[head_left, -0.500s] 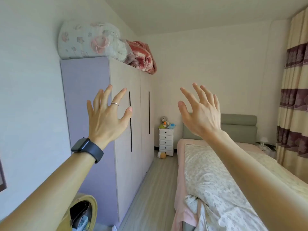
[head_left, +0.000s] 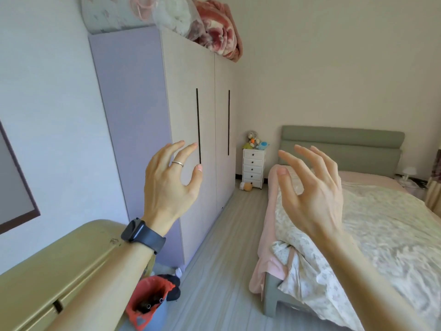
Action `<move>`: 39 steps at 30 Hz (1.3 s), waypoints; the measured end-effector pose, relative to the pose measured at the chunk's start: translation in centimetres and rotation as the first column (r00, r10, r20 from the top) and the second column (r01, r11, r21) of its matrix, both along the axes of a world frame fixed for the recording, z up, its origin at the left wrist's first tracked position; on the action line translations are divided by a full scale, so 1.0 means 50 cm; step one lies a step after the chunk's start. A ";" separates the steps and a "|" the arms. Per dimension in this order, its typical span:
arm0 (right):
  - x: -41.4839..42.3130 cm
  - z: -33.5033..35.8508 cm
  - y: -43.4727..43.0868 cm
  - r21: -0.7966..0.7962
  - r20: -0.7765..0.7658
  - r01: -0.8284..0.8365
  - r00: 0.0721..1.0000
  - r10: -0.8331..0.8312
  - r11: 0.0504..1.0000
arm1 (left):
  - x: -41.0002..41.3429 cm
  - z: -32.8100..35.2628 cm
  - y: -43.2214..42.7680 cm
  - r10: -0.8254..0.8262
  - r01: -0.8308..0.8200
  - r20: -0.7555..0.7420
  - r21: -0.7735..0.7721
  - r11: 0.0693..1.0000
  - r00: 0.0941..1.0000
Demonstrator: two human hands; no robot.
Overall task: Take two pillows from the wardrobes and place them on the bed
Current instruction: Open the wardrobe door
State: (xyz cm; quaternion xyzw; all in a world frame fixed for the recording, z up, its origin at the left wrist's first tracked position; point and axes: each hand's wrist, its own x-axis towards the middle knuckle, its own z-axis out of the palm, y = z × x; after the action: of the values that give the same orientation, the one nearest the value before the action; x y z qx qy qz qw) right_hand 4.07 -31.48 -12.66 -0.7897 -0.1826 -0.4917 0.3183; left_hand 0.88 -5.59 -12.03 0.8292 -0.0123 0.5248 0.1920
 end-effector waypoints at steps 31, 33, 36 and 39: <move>0.751 -0.370 0.237 -0.196 -0.615 -0.033 0.782 -0.097 0.980 | 0.788 -0.415 0.237 -0.006 0.033 -0.587 0.035 0.999 0.810; 0.827 -0.383 0.249 -0.194 -0.620 -0.034 0.779 -0.095 0.980 | 0.859 -0.425 0.246 0.008 0.034 -0.594 0.060 0.998 0.804; 0.955 -0.400 0.266 -0.194 -0.631 -0.058 0.772 -0.079 0.979 | 0.981 -0.437 0.259 0.029 0.015 -0.597 0.068 0.998 0.802; 1.097 -0.412 0.277 -0.186 -0.624 -0.101 0.781 -0.038 0.977 | 1.113 -0.440 0.265 0.043 -0.011 -0.604 0.057 0.998 0.796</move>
State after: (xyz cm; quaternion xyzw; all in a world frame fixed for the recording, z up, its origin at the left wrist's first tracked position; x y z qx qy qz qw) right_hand 58.93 -17.63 -33.27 -0.9335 -0.1307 -0.1755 0.2841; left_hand 56.56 7.65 -34.04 0.9579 0.0482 0.2352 0.1576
